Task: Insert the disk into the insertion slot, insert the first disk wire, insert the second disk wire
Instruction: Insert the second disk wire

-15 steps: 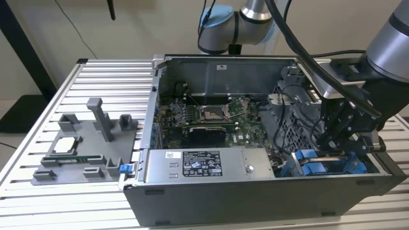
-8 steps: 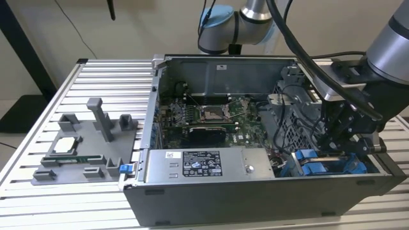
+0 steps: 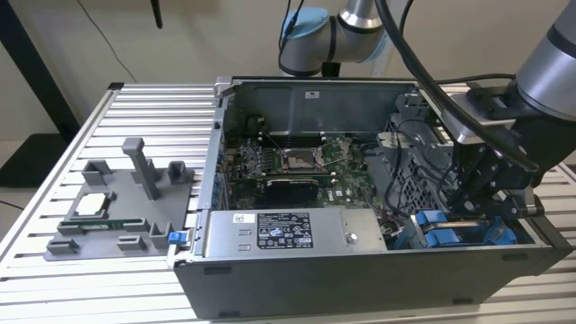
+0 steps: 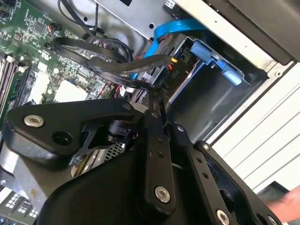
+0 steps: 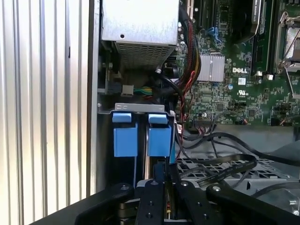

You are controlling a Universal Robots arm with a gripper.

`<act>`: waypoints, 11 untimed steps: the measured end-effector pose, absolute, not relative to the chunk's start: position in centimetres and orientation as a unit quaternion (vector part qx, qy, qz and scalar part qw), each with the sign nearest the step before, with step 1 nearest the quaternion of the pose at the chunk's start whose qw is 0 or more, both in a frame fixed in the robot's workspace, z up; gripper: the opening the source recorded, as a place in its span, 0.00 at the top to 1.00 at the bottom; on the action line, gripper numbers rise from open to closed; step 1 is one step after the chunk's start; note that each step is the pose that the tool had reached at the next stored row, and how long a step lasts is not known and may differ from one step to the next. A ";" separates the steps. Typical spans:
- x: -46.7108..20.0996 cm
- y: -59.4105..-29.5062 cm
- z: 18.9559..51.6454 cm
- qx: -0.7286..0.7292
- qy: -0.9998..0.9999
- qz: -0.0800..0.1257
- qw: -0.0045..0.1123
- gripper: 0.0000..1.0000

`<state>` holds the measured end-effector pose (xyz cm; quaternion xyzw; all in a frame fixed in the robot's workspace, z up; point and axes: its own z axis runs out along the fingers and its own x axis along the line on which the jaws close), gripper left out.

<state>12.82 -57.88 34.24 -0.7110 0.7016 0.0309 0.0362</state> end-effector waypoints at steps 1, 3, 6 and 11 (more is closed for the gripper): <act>12.8 -57.9 34.2 -0.711 0.702 0.031 0.036 1.00; 12.9 -57.9 34.2 -0.711 0.702 0.031 0.036 1.00; 12.9 -57.9 34.0 -0.711 0.702 0.031 0.036 1.00; 12.9 -57.9 33.6 -0.711 0.702 0.030 0.036 0.00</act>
